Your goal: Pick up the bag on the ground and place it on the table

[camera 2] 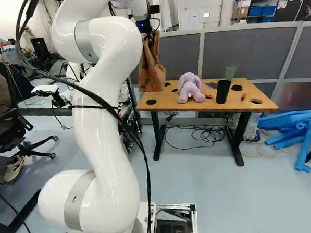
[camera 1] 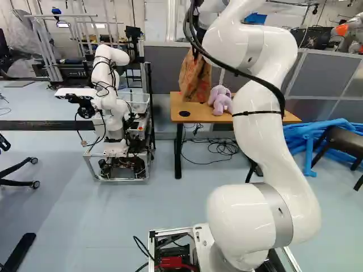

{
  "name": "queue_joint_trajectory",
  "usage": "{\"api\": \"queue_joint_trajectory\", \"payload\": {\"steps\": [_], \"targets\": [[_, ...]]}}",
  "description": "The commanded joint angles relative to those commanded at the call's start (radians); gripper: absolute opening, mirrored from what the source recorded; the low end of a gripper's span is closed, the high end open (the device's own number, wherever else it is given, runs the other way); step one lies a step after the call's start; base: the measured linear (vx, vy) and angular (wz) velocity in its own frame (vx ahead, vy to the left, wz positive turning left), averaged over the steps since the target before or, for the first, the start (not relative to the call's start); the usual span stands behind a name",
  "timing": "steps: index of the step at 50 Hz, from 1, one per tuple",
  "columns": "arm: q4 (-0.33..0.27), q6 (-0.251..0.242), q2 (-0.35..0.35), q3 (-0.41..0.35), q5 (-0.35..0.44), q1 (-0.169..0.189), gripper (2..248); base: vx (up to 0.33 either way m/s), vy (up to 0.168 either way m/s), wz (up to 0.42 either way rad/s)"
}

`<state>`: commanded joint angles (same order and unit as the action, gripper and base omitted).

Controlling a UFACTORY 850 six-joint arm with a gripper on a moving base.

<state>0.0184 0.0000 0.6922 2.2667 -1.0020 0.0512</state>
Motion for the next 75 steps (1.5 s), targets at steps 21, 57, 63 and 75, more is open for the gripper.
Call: {"api": "queue_joint_trajectory", "payload": {"steps": [21,57,63,75], "targets": [[0.0,0.0,0.142,0.149,0.0,0.006,21,0.0,0.0,0.0],[0.0,0.0,0.24,0.201,0.0,0.008,21,0.0,0.0,0.0],[0.0,0.0,0.248,0.197,0.0,0.008,21,0.0,0.0,0.0],[0.0,0.0,0.265,0.19,0.0,0.008,21,0.0,0.0,0.0]]}}
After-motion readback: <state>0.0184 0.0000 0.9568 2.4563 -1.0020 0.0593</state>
